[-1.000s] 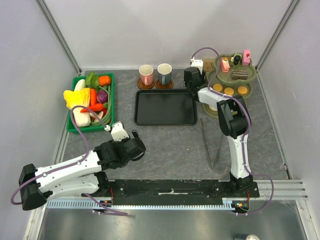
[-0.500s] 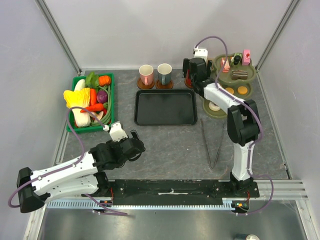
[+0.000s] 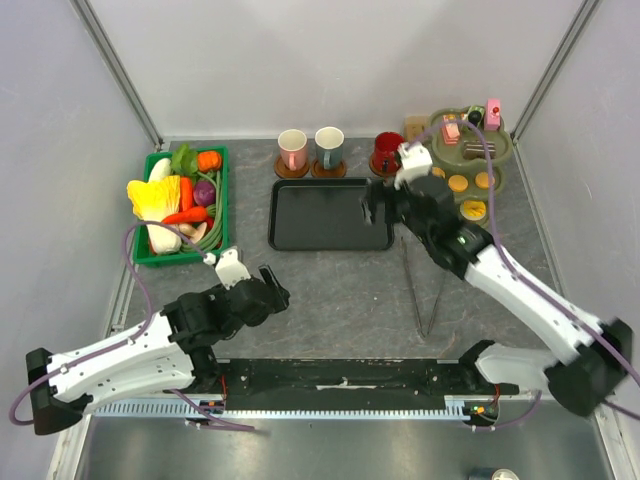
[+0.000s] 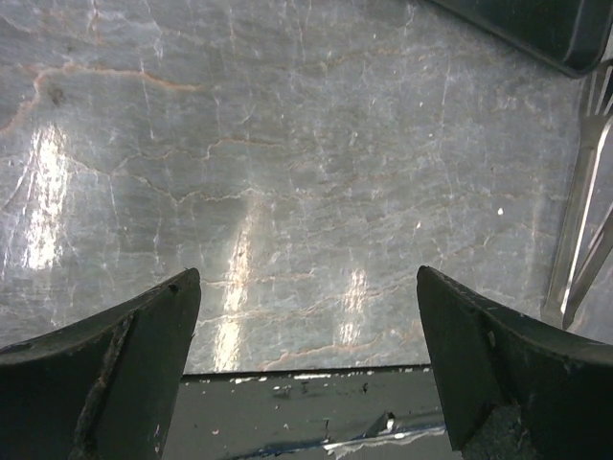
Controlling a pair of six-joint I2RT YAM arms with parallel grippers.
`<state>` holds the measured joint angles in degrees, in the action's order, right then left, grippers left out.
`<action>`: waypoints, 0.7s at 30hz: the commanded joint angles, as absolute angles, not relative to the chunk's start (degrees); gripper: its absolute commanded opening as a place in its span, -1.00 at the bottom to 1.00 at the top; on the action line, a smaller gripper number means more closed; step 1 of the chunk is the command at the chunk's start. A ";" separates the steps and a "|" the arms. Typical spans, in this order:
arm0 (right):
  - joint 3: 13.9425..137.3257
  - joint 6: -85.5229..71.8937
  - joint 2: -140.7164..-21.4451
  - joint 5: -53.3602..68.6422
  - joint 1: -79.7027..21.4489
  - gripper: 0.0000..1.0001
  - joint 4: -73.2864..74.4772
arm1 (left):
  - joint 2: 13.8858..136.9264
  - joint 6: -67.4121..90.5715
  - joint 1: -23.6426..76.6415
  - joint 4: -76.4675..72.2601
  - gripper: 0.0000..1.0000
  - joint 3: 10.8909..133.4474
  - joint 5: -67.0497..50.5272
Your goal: Serve the afternoon tea
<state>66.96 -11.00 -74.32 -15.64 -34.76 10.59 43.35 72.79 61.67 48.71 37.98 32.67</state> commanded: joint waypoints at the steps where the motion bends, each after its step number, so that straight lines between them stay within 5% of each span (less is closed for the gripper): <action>1: 49.79 -21.07 -59.54 -9.58 -35.33 0.96 17.84 | 38.34 72.42 61.35 47.90 0.99 33.59 29.27; 7: 36.57 -27.59 -40.63 -20.03 -35.33 0.96 24.15 | 27.53 76.64 61.35 49.48 0.99 26.46 26.90; 13: 34.90 -31.03 -34.72 -26.37 -35.25 0.96 28.13 | 19.43 77.78 61.35 50.10 0.99 24.61 25.49; 21: 32.96 -32.17 -28.66 -28.74 -35.33 0.96 26.54 | 27.41 75.94 61.43 49.83 0.99 28.65 25.93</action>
